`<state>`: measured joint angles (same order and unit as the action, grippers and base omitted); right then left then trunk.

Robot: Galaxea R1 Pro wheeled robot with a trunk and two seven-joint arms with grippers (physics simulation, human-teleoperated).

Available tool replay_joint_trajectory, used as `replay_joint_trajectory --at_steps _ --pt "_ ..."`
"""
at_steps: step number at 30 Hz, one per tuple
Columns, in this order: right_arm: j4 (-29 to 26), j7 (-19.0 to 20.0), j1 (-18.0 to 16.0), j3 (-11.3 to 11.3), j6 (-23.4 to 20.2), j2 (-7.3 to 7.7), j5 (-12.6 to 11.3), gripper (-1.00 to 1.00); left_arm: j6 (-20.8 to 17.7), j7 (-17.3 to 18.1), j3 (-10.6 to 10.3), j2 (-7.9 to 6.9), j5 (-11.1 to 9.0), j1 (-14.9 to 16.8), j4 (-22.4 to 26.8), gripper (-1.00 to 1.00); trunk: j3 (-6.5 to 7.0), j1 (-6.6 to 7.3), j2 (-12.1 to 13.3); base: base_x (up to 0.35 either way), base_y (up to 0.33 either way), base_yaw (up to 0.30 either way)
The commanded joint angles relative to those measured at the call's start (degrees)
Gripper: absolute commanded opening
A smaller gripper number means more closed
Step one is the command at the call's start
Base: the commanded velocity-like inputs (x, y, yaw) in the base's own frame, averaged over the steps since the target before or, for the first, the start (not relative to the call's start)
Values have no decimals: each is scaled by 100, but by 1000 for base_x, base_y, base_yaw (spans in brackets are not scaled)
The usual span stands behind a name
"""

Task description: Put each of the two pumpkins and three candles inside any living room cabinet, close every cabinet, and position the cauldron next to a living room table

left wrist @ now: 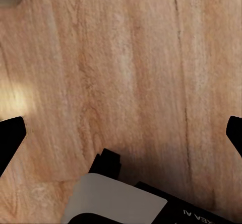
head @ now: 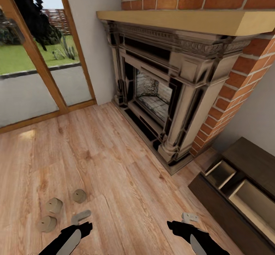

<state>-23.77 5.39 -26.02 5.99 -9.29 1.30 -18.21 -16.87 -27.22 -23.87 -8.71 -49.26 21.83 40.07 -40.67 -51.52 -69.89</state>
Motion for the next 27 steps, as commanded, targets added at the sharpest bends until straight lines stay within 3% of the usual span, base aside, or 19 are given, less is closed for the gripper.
replay_joint_trajectory --at_steps 1,27 --pt "-13 -3 1 28 -28 5 -33 100 -8 -47 -38 -8 -40 6 9 100 1 0 -3 0 123 260" --pt "3 1 1 34 166 -27 -42 100 -1 -47 -32 -8 -40 6 9 100 142 0 -3 1 49 260"
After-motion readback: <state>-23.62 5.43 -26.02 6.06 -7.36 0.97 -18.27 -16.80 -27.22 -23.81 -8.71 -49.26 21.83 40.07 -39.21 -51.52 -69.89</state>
